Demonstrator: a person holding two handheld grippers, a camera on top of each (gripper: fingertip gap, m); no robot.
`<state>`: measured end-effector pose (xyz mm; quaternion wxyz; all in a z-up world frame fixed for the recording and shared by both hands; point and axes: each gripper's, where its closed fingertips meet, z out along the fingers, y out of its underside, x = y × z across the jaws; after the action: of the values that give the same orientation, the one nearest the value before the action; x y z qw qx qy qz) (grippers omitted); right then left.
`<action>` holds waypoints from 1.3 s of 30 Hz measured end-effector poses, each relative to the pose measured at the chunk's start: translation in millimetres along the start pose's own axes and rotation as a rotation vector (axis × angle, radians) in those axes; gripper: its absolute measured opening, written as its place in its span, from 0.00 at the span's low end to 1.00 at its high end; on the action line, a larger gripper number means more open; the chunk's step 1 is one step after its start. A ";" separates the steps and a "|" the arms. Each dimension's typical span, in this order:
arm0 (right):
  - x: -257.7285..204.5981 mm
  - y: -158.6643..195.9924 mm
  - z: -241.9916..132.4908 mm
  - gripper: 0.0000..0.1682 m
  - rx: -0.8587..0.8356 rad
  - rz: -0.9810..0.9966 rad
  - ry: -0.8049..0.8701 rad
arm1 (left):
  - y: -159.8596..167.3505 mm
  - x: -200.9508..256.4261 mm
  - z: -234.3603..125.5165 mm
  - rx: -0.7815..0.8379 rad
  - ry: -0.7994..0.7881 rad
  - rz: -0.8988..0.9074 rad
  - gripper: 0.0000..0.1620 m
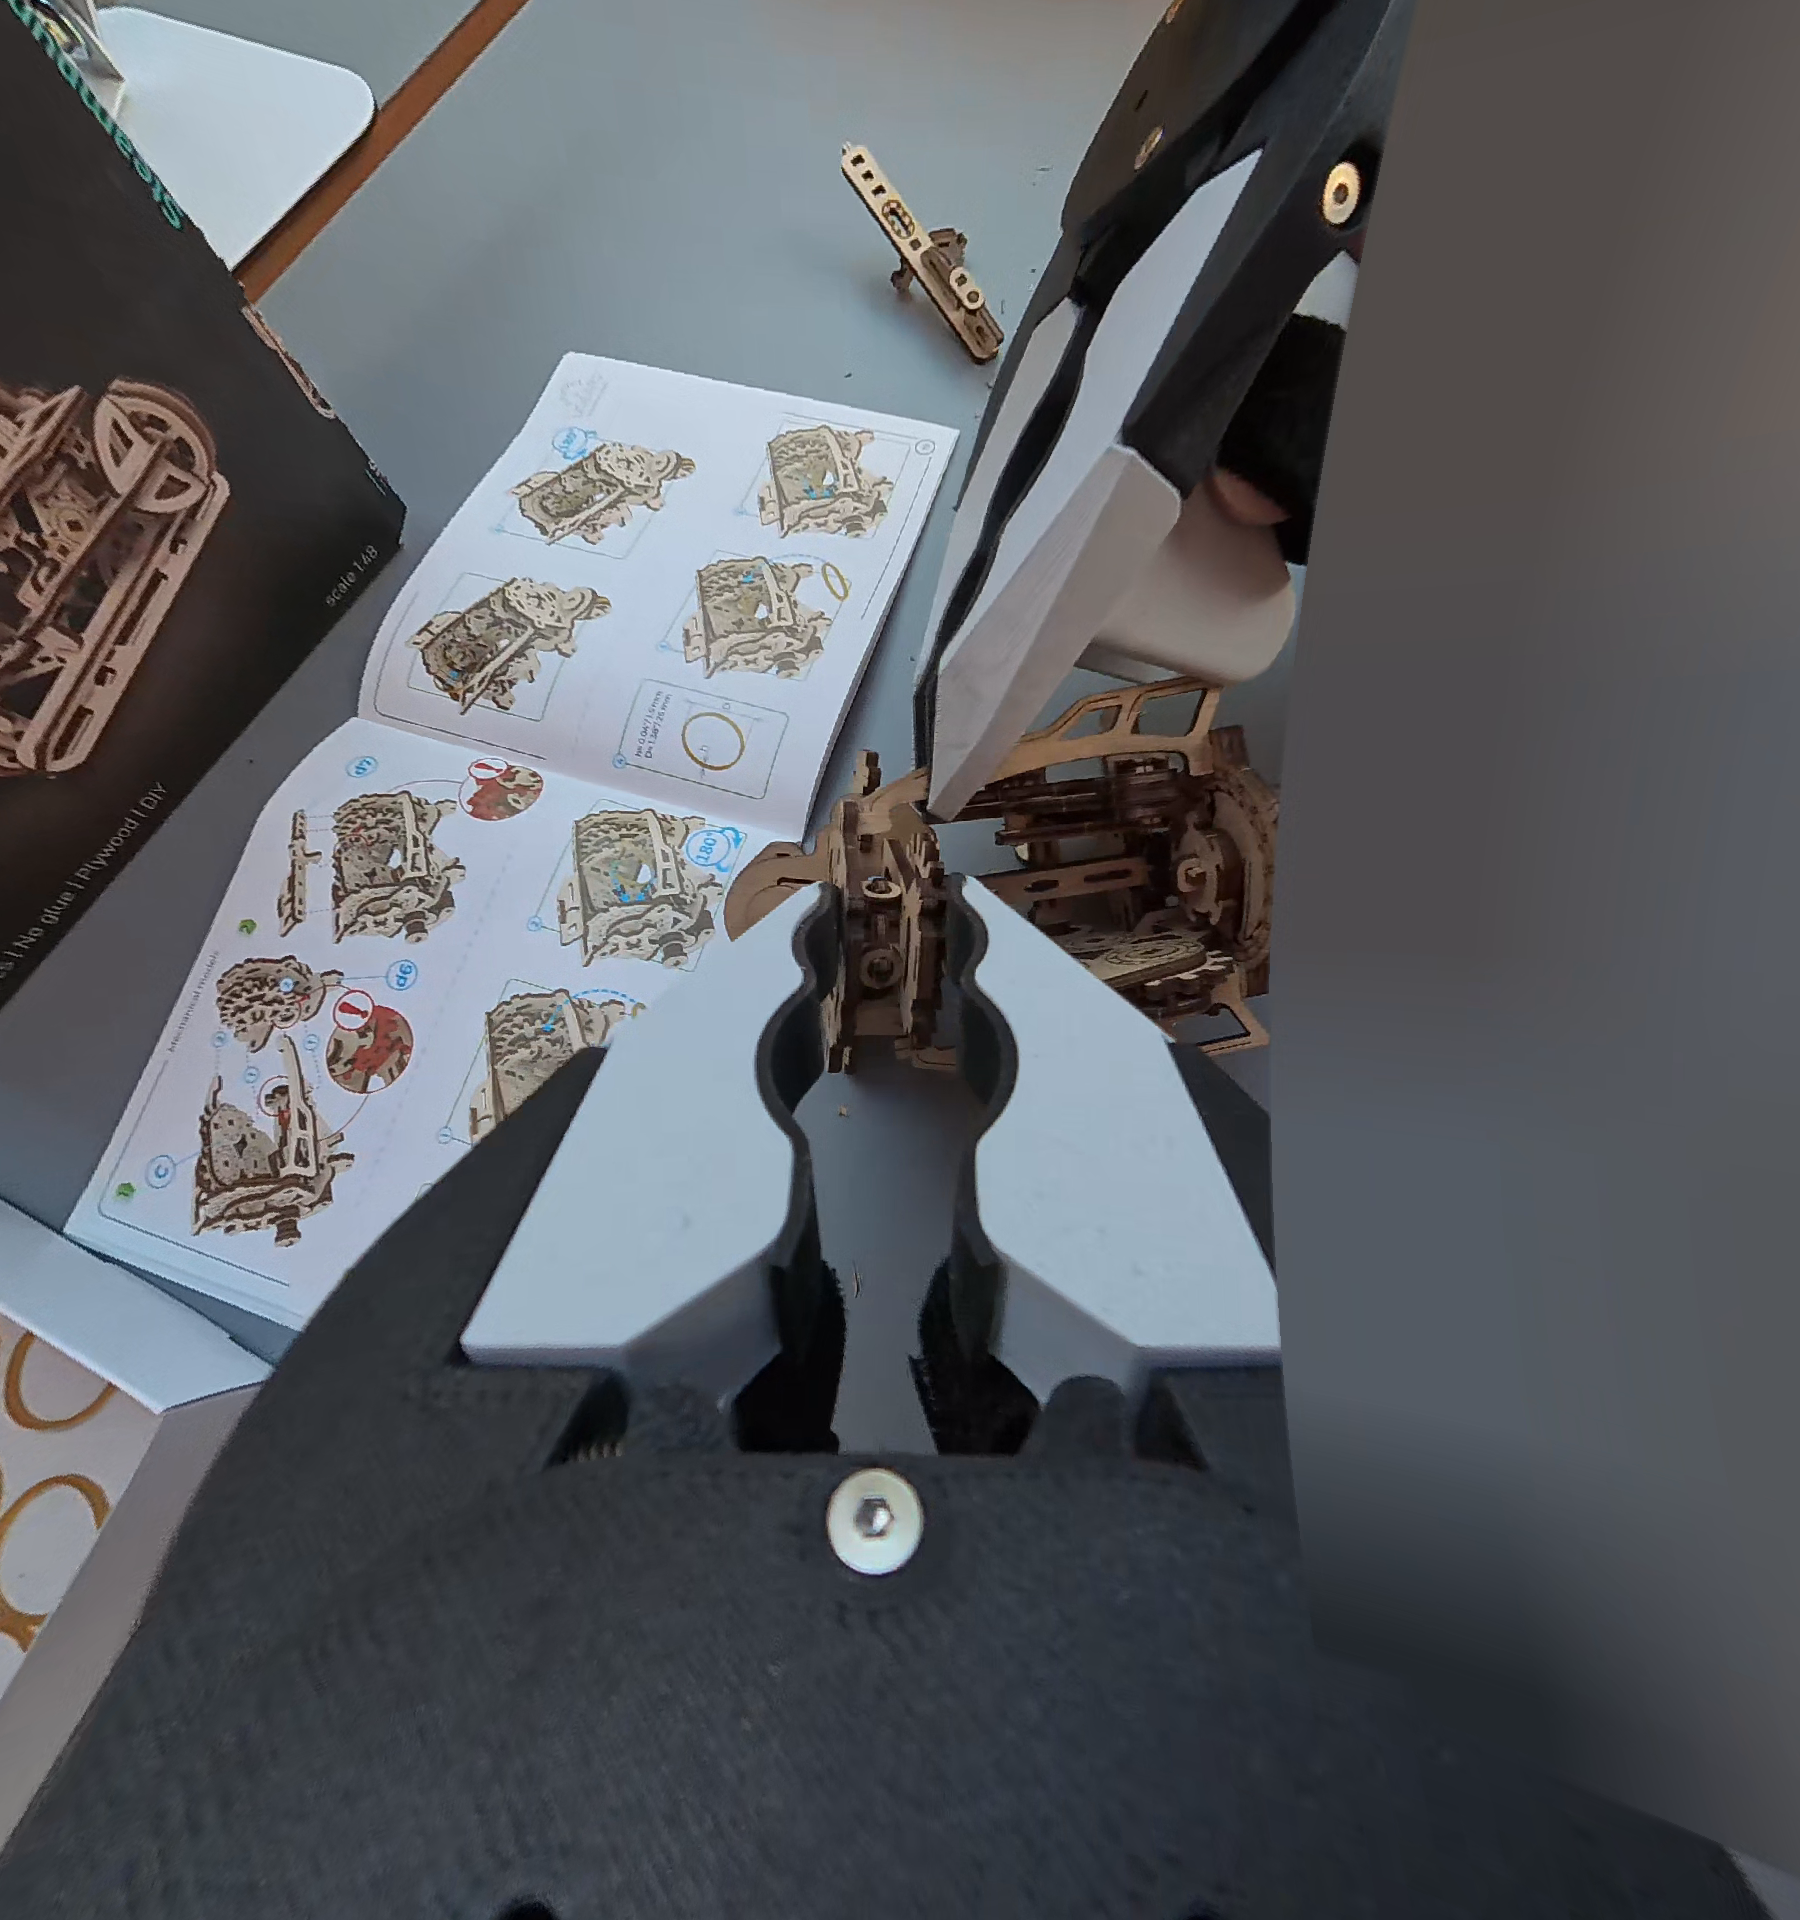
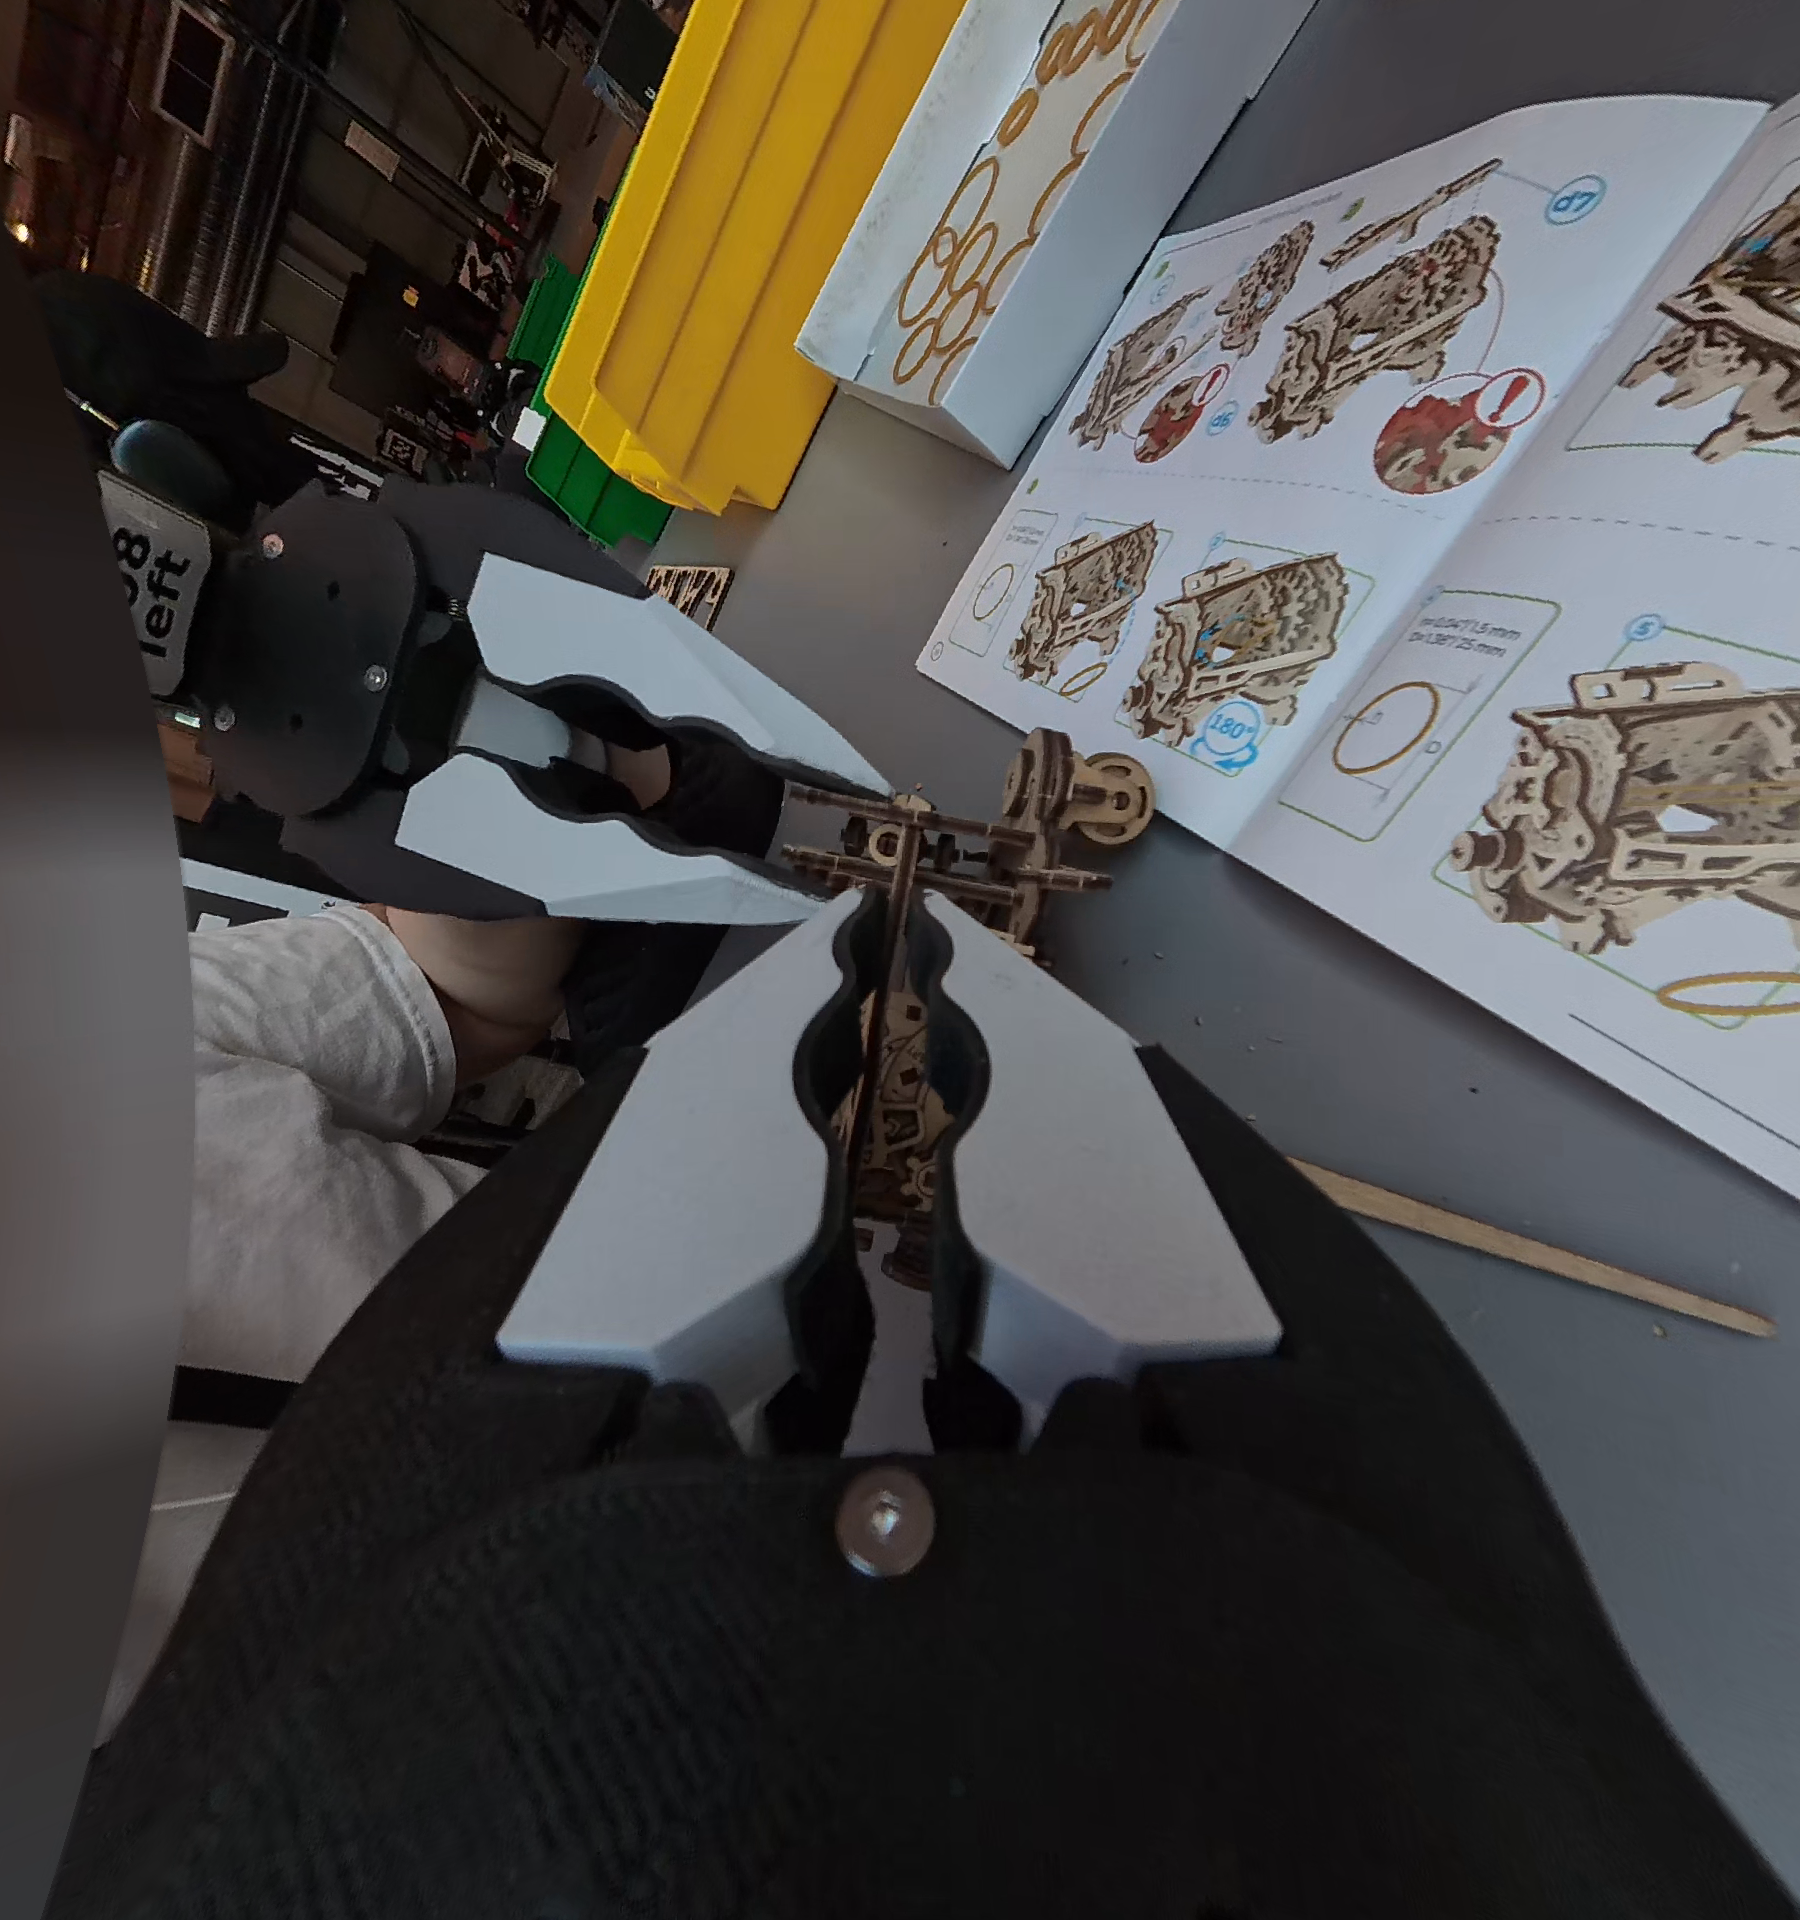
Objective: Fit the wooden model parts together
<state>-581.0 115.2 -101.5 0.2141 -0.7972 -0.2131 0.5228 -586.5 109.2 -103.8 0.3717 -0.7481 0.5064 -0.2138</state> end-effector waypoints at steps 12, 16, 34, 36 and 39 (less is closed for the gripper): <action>1.8 -2.7 0.6 0.01 0.014 -0.003 0.013 | 2.0 10.0 11.1 -0.019 0.231 -0.075 0.30; 2.1 -3.2 1.1 0.01 0.017 0.004 0.010 | -4.6 10.6 8.0 0.040 0.284 -0.121 0.30; 0.7 -4.5 -0.9 0.01 0.032 0.033 -0.033 | -5.9 2.4 11.5 0.127 0.130 -0.072 0.16; 0.2 -5.1 -0.9 0.01 0.033 0.032 -0.034 | -6.7 3.5 11.5 0.126 0.131 -0.073 0.16; 1.9 -4.1 -0.5 0.01 0.019 0.005 0.001 | -5.3 2.9 13.3 0.115 0.103 -0.046 0.16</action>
<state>-580.3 119.5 -100.4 0.2204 -0.7959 -0.2059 0.5249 -573.0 112.1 -108.3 0.3825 -0.7250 0.4944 -0.2892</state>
